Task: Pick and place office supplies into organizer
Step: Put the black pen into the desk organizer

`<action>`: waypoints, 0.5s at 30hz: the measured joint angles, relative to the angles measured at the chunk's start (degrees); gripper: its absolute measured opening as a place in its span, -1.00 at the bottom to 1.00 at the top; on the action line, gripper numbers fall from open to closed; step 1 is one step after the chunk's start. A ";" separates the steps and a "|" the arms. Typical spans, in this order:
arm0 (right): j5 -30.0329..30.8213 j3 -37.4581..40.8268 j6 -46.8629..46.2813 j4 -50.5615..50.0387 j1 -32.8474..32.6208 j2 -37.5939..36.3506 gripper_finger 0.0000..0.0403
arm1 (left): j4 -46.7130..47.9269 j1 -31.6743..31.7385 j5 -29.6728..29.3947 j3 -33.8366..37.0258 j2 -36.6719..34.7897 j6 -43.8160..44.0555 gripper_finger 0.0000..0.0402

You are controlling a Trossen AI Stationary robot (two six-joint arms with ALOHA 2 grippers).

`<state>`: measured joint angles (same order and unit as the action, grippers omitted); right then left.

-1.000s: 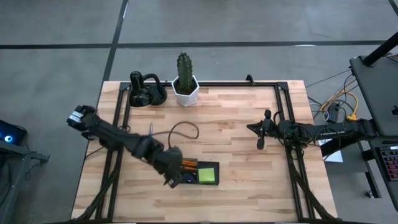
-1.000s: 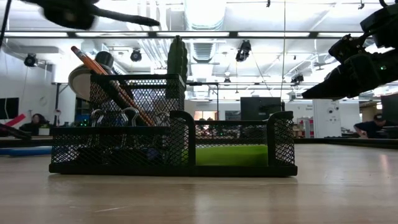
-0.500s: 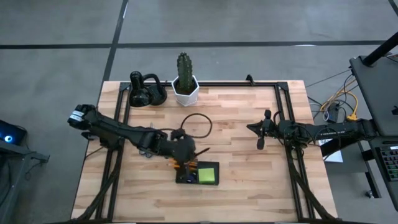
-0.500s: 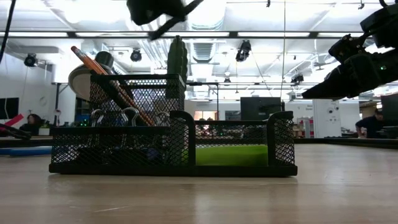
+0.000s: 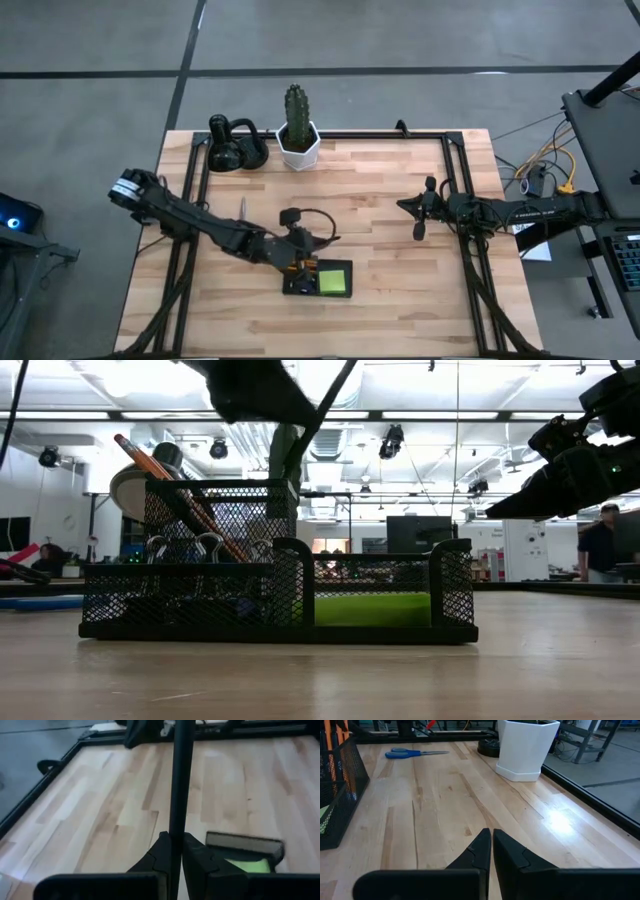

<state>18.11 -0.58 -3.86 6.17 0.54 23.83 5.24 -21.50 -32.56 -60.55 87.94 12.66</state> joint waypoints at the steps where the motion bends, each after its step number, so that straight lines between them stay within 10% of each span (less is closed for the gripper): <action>1: 0.00 0.00 0.00 0.00 -0.02 -0.01 -0.96 | -0.83 -0.28 -0.77 0.83 0.00 0.05 -0.96; 15: 0.00 0.00 -0.01 0.00 0.00 0.00 -0.96 | -7.90 -11.55 -25.82 2.88 0.21 6.02 -0.96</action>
<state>18.11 -0.58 -3.87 6.17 0.54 23.83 -2.66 -33.05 -58.39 -57.67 88.15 18.68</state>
